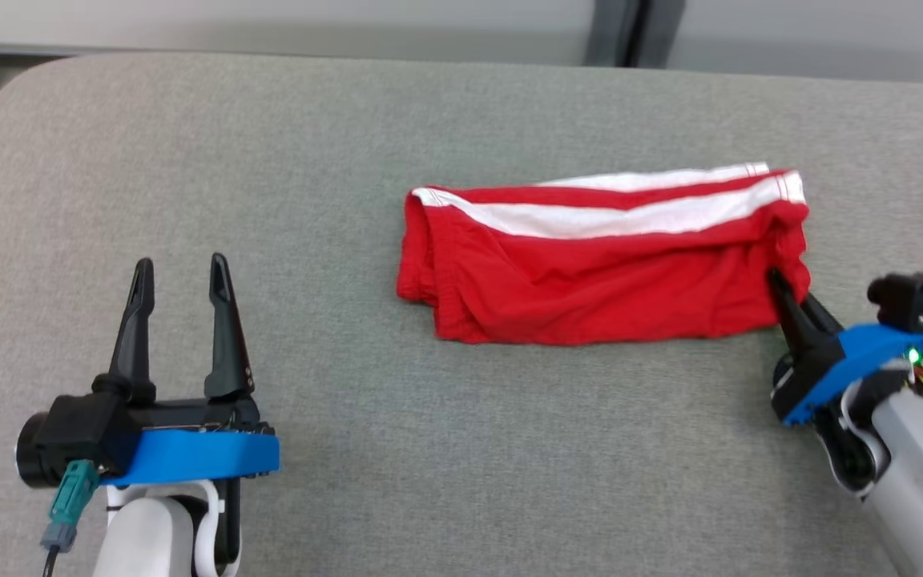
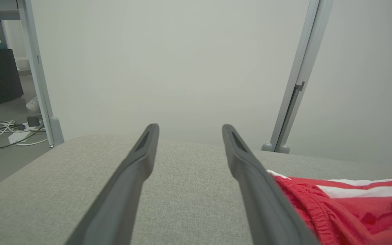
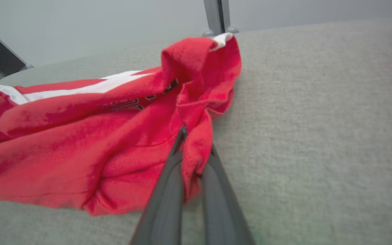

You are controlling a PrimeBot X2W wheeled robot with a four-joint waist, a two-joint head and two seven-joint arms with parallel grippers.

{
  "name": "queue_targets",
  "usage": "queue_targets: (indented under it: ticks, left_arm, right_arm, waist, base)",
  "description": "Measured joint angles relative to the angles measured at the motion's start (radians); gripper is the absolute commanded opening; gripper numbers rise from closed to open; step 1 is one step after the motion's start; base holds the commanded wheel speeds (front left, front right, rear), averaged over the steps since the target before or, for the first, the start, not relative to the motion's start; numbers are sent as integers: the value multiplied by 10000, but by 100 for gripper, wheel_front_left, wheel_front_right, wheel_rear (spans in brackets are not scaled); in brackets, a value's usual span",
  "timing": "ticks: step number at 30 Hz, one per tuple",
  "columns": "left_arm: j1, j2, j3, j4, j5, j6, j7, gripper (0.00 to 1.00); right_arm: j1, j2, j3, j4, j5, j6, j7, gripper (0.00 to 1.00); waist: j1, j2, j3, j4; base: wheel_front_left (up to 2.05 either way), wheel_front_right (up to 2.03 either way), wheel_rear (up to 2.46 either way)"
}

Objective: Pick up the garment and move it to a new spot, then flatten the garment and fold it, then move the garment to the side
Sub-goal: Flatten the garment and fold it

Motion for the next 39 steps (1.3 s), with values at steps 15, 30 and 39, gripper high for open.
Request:
queue_targets:
  ticks: [15, 30, 39]
  left_arm:
    - [493, 0, 12, -25, 148, -92, 0, 100]
    - [507, -2, -226, 58, 65, -142, 0, 100]
    - [502, 0, -483, 54, -140, -48, 0, 100]
  right_arm:
    - [2180, -623, -2301, -986, -222, -2, -90, 0]
    - [1403, 92, -2506, -2650, -1613, -2, 673, 0]
    - [577, 1156, -2079, -3302, -2403, -2, 1444, 0]
  waist:
    - [0, 0, -616, -559]
    - [1, 0, -870, -170]
    - [0, 0, -867, 397]
  base:
    - [0, 0, 0]
    - [0, 0, 0]
    - [0, 0, 0]
